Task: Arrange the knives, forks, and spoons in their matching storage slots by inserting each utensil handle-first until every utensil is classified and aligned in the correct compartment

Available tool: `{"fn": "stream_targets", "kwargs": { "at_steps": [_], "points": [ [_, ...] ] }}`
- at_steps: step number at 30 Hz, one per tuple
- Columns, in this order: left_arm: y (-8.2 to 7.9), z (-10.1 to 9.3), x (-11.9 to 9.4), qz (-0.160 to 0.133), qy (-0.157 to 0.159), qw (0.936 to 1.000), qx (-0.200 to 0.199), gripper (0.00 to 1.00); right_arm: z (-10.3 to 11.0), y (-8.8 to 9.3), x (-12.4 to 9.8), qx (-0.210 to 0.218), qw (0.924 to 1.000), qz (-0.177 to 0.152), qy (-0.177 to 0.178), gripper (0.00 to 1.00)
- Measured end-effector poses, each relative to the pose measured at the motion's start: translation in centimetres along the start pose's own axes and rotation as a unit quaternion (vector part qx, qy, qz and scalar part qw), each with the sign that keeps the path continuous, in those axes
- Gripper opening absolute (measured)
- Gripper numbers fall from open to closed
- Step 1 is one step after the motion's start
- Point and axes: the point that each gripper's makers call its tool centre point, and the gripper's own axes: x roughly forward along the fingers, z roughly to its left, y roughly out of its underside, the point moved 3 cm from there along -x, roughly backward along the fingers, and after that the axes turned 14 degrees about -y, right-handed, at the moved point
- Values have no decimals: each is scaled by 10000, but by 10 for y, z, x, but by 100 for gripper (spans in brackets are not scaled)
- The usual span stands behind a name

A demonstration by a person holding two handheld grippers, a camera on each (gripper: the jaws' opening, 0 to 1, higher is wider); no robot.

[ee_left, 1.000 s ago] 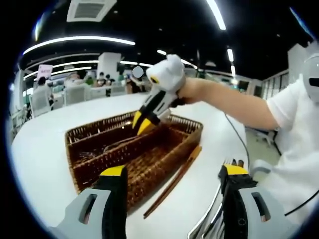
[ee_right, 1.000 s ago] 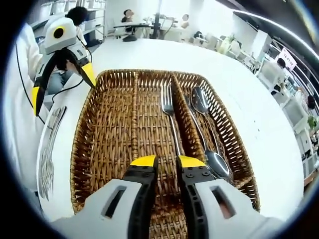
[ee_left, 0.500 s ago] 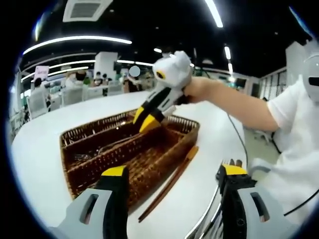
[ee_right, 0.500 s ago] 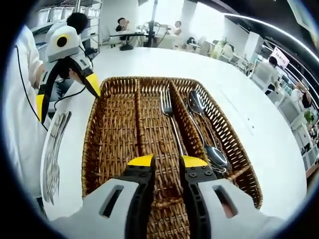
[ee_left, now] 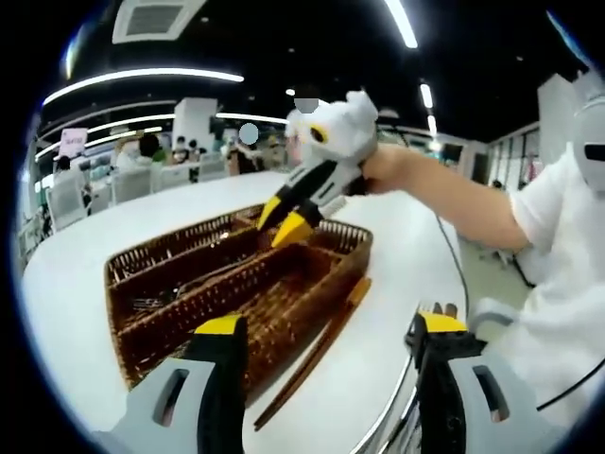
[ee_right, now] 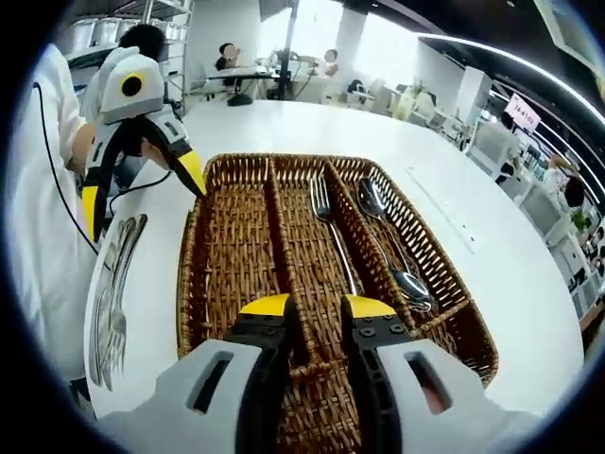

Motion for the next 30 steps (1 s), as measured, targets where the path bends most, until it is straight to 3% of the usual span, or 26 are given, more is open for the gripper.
{"fn": "stream_targets", "kwargs": {
  "at_steps": [30],
  "points": [
    [-3,-17,6,72,182,9993,325,62,37,8,-17,47,9988,-467,137,26]
  ]
}}
